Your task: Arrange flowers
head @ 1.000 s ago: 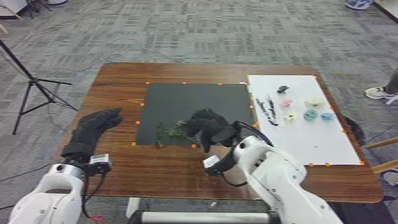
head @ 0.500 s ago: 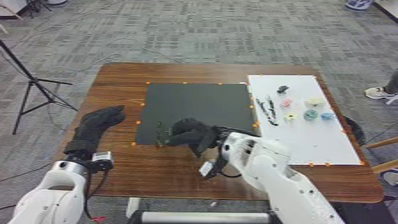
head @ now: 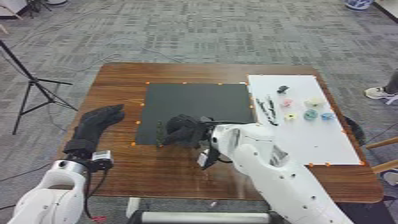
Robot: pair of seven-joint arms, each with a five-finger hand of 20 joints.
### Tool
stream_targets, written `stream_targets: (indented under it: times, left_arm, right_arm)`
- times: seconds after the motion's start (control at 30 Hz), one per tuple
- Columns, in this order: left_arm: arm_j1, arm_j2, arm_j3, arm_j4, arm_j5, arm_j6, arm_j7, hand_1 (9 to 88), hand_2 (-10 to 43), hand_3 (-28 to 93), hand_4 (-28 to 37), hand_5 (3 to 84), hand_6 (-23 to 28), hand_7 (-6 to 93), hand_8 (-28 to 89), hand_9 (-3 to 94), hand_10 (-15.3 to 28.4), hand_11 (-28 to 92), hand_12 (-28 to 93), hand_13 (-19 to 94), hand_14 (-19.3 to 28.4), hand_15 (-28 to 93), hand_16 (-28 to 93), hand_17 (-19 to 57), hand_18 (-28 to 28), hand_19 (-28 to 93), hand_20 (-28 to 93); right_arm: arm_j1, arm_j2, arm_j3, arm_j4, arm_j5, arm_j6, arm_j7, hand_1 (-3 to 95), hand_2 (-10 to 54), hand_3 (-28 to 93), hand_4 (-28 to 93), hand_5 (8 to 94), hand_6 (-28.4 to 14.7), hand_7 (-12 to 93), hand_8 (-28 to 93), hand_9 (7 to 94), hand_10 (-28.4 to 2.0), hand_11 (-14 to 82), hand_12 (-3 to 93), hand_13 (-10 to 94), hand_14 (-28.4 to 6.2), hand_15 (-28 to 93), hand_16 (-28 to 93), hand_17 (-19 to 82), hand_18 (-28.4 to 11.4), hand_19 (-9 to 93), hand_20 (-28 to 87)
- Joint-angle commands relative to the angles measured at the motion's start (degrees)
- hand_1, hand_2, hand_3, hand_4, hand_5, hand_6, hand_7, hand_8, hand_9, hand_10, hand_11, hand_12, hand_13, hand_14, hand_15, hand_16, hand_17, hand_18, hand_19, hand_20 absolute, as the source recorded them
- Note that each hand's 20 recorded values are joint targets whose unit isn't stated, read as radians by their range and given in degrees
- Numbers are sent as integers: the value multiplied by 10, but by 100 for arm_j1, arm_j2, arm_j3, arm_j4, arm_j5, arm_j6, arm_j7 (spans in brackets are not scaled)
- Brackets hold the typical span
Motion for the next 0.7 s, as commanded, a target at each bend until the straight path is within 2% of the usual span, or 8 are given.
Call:
stream_targets:
  times: [0.03,0.17,0.27,0.47,0.7]
  left_arm:
    - [-2,-52,-1,10,-11,23,61,205,10,673,-265,466,45,149,-76,477,145,192,115,344,186,179,6,3,137,76,149]
    - [-80,-58,38,50,-2,-21,59,206,11,672,-265,466,45,149,-76,477,145,192,114,344,186,180,6,2,137,76,149]
    - [-64,-77,35,44,1,-24,69,206,11,672,-265,466,45,149,-77,477,144,192,114,344,186,180,6,2,137,75,149]
    - [-2,-66,-8,23,-12,-7,57,207,12,670,-264,465,45,149,-76,478,144,192,114,344,185,180,6,3,137,75,149]
    - [-60,-74,44,46,-1,-50,32,207,12,670,-263,466,45,147,-76,478,145,191,114,343,185,180,6,2,137,76,149]
  right_arm:
    - [192,-98,-113,97,-732,-21,-318,158,135,678,-77,504,-79,599,-161,621,-170,78,104,937,-47,541,292,610,-187,932,597]
    - [234,-168,-125,218,-997,32,-355,155,136,679,-78,505,-78,600,-162,622,-168,78,104,937,-46,545,291,610,-187,932,603]
    - [243,-202,-100,274,-1023,30,-346,153,136,680,-79,505,-78,601,-164,622,-167,78,104,937,-44,549,290,611,-187,932,607]
    - [223,-78,-54,42,-576,103,-236,154,136,680,-81,506,-76,604,-166,626,-165,80,106,937,-45,552,289,613,-188,932,614]
    - [66,-77,-67,-108,-163,-48,-108,153,137,679,-80,514,-75,606,-166,637,-166,82,108,937,-46,556,288,615,-187,932,617]
